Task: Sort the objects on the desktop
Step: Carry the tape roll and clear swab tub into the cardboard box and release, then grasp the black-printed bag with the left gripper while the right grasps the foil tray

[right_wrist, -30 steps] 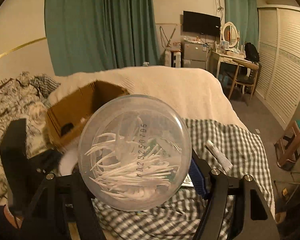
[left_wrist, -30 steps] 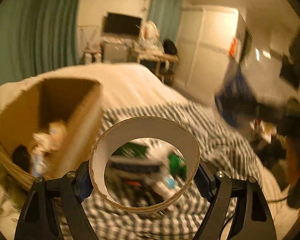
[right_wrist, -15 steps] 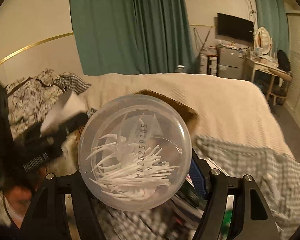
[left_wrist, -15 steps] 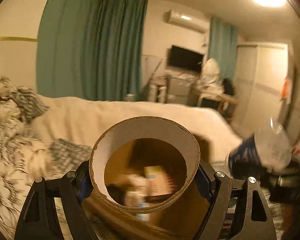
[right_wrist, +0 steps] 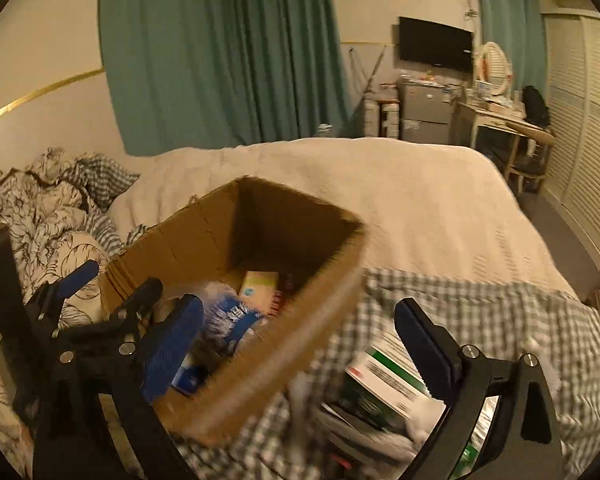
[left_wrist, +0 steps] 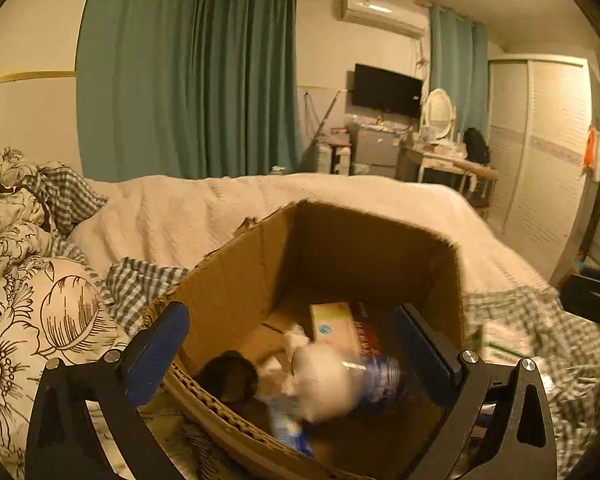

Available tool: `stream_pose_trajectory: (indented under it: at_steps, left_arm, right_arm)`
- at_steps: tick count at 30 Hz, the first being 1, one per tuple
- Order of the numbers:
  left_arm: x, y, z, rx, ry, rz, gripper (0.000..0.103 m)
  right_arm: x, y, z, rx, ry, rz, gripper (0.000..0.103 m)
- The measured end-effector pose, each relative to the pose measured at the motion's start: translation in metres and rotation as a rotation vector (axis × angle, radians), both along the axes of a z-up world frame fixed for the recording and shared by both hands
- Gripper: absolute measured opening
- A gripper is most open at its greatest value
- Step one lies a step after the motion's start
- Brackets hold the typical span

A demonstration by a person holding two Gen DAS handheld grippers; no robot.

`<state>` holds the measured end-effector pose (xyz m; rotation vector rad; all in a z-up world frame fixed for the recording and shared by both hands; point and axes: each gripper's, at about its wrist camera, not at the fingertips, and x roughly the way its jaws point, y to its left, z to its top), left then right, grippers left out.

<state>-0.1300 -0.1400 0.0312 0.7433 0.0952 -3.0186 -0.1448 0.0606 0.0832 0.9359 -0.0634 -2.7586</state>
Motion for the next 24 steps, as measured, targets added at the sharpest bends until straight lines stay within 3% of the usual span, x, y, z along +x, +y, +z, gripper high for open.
stream_pose_trajectory:
  at_steps: [6, 12, 20, 24]
  left_arm:
    - [0.043, 0.030, 0.022, 0.127, -0.009, -0.131, 0.103]
    - [0.084, 0.090, 0.012, 0.180, -0.101, -0.234, 0.103]
    - [0.102, 0.183, -0.042, -0.005, -0.209, -0.317, 0.103]
    - [0.097, 0.195, -0.076, -0.020, -0.259, -0.342, 0.103]
  right_arm:
    - [0.065, 0.079, 0.021, -0.014, -0.018, -0.121, 0.097]
    - [0.121, 0.154, 0.011, 0.011, -0.072, -0.190, 0.097]
    - [0.156, 0.224, -0.021, 0.064, -0.077, -0.241, 0.097]
    - [0.150, 0.247, -0.048, 0.041, -0.105, -0.250, 0.097]
